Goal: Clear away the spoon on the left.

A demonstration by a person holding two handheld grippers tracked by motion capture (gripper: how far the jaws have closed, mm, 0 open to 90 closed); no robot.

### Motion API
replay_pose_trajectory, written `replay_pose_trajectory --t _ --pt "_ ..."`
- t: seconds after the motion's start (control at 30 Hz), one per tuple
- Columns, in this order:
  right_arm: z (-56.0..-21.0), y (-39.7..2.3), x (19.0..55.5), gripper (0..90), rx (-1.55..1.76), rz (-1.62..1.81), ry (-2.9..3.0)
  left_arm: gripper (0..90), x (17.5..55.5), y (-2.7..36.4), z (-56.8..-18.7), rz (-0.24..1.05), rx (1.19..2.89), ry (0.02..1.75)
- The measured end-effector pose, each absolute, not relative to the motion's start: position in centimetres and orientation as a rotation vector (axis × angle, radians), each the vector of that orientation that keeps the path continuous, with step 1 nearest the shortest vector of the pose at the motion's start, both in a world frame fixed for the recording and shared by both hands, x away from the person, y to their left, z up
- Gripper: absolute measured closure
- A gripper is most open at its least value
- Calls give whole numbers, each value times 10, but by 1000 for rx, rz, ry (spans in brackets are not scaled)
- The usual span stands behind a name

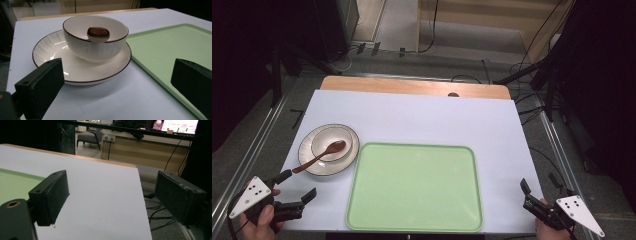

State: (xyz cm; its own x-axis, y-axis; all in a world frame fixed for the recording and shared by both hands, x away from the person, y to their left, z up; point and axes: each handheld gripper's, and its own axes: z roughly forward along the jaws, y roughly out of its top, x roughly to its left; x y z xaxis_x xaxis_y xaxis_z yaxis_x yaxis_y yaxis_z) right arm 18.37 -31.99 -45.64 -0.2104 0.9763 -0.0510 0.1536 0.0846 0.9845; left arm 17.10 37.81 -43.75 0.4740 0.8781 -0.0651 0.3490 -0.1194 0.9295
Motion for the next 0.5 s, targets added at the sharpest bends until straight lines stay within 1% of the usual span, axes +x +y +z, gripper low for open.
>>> replay_pose_trajectory --t 0.3,0.47,0.5 --pt "-456 -319 183 133 1164 1228 1515 0 171 382 -432 657 1673 1095" --pt "-457 -319 183 132 1168 1225 1519 0 174 385 -429 663 1618 1146" --pt "-457 -319 183 133 1166 1224 1518 0 173 386 -427 684 1607 1158"
